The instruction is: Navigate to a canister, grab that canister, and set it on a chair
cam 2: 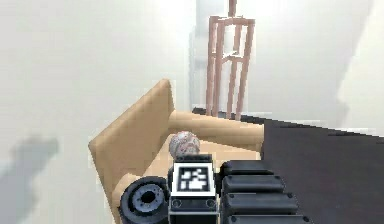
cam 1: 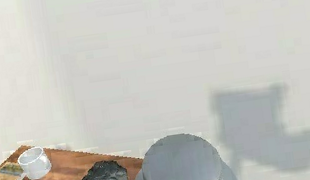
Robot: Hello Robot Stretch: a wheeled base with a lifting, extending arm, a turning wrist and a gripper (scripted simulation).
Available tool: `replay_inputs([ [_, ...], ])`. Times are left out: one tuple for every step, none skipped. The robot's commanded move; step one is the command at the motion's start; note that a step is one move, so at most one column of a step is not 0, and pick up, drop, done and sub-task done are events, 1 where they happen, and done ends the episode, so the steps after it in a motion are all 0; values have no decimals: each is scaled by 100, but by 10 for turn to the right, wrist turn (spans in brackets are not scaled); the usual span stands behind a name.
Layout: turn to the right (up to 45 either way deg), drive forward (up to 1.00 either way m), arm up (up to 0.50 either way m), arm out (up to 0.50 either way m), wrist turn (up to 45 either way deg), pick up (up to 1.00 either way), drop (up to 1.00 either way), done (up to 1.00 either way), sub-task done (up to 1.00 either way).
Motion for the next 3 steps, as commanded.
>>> replay_inputs([
  [150, 0, 0, 0, 0, 0, 0, 0, 0],
  [-150, 0, 0, 0, 0, 0, 0, 0, 0],
  [150, 0, 0, 0, 0, 0, 0, 0, 0],
])
